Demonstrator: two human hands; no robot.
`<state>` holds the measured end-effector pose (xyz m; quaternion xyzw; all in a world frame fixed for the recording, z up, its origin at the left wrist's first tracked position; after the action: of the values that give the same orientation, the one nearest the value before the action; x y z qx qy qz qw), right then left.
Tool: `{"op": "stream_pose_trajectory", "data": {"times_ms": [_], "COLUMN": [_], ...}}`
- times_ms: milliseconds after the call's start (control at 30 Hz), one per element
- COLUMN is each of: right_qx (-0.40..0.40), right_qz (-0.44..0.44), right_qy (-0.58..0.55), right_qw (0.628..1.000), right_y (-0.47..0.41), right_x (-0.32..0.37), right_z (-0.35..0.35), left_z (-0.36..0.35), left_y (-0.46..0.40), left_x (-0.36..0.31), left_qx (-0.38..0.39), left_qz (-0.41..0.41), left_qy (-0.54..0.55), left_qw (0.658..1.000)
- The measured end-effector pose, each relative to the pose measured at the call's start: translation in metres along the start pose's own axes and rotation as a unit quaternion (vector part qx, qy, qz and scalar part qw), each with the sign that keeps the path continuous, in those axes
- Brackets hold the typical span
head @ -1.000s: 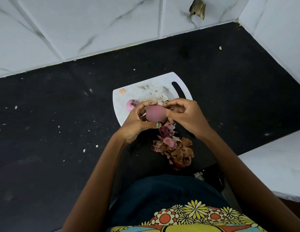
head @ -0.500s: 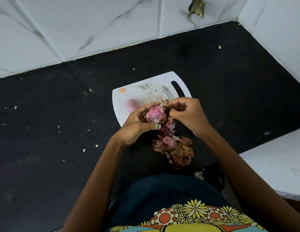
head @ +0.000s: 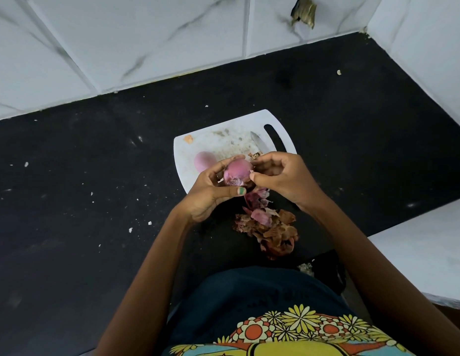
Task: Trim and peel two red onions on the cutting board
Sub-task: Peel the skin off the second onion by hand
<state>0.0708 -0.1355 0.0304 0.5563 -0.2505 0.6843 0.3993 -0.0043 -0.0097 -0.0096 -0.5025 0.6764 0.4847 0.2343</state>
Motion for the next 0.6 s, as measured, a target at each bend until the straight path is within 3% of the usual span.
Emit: {"op": "stream_pose_trajectory", "data": {"times_ms": [433,600], "right_qx": [-0.003,-0.092], "right_qz": [0.040,0.066], "right_qy": [0.078,0.107], "right_qw": [0.996,0.988], "right_y": [-0.001,0.001], "right_x": [0.007,0.009], "right_z": [-0.003,0.011], "left_z": [0.006,0.006], "left_y": [-0.004,-0.006], "left_x": [0.011,0.014], "left_qx": [-0.025,-0.023], "left_qz": [0.008,0.015], "left_qy": [0.010,0.036], "left_qw": [1.000,0.999]}}
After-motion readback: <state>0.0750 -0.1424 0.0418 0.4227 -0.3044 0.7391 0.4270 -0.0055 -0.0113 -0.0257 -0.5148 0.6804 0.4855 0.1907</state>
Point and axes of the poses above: each hand's wrist, its own y-axis away from the middle knuckle, its own z-axis out of the back of the hand, x = y × z, the point moved 8 cm from there along -y, towards the middle knuckle, and after that the axes turned 5 degrees about z, right-handed, at the moved point
